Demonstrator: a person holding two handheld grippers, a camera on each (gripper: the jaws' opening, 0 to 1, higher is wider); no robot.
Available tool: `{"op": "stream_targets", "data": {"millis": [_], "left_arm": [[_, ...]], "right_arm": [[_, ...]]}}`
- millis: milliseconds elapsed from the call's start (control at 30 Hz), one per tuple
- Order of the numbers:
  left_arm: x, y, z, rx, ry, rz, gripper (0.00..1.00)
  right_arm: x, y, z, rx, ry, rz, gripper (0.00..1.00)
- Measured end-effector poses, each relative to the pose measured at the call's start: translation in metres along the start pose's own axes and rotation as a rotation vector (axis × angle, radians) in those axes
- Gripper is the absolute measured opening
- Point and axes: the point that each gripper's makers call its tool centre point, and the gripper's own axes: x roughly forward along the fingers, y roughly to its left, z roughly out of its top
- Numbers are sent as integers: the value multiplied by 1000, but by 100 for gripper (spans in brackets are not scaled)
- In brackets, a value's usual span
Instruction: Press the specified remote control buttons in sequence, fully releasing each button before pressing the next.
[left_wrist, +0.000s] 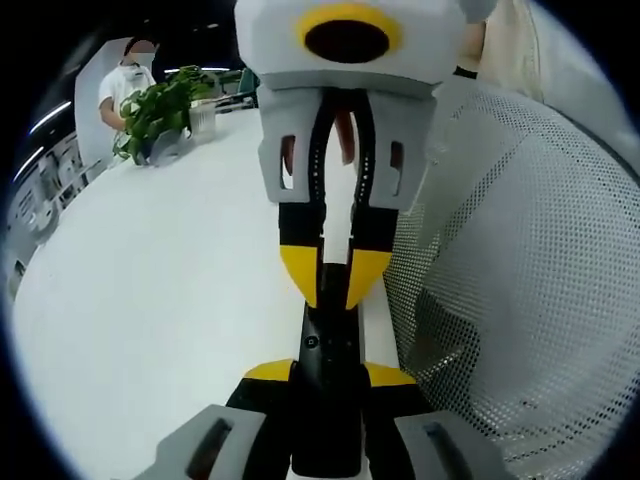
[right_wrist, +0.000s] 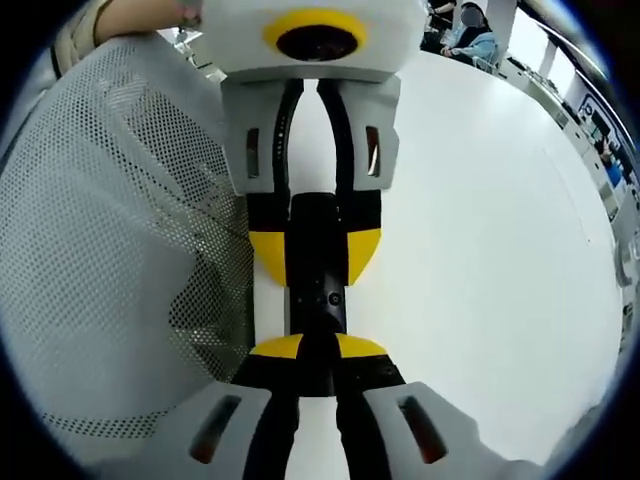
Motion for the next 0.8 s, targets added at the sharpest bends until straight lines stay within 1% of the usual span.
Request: {"op": "stream_targets", "data": {"millis": [133,167,200,300,400,533,600,800], "left_arm": [[0,0,0,4,2,-1,24],[0,0,0,4,2,-1,24],[0,0,0,5,3,-1,24],[0,0,0,7,5,-2,24],[0,0,0,8,6,-2,24],[0,0,0,8,6,-1,24],[0,0,0,8,5,-1,24],[1,0,0,2,1,-1,24]], "right_arm": [[1,0,0,-20,34,-9,9],[2,0,0,-6,40,-14,9],[2,0,-1,-20,43,-16,9],[2,0,-1,-24,40,-25,9],[1,-1,-2,1,25,-31,9],[1,-1,-1,8,34,-33,9],[1,-2,-1,5,37,-31,9],[-2,-2,-3,37,19,-12,9]]}}
